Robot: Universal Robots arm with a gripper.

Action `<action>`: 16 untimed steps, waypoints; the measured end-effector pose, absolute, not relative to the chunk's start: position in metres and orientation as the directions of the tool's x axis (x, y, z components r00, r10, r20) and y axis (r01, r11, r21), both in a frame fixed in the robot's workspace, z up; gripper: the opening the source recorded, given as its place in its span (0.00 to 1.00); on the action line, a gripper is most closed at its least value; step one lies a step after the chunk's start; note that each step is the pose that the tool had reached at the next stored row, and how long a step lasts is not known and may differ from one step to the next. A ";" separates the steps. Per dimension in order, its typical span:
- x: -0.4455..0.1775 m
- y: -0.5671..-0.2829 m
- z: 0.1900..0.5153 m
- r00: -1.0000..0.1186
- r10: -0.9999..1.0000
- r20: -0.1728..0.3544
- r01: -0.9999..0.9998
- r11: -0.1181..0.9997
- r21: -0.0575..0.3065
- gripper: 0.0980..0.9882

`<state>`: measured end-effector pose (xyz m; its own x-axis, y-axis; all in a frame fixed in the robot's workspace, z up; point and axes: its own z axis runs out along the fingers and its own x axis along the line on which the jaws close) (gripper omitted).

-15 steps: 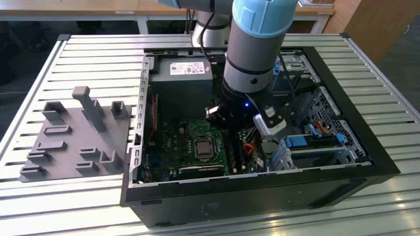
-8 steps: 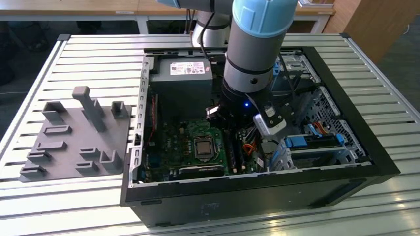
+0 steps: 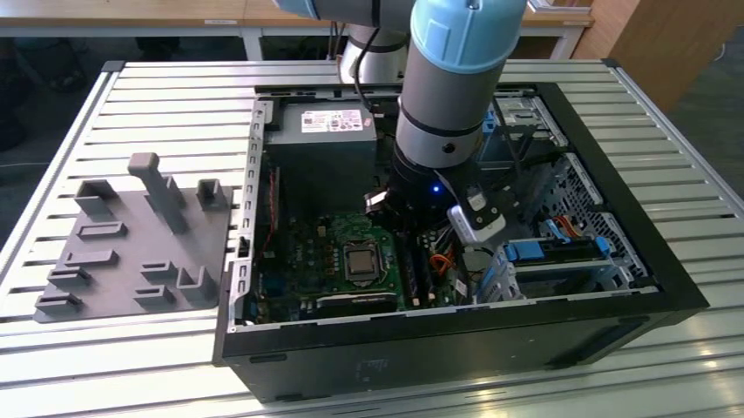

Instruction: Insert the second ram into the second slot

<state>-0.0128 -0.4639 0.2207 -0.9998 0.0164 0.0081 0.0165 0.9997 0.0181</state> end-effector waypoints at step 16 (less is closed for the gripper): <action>-0.013 -0.464 0.231 -1.000 0.016 0.008 0.017 1.000 0.022 0.01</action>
<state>-0.0128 -0.4638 0.2309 -0.9998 0.0164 0.0078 0.0166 0.9996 0.0218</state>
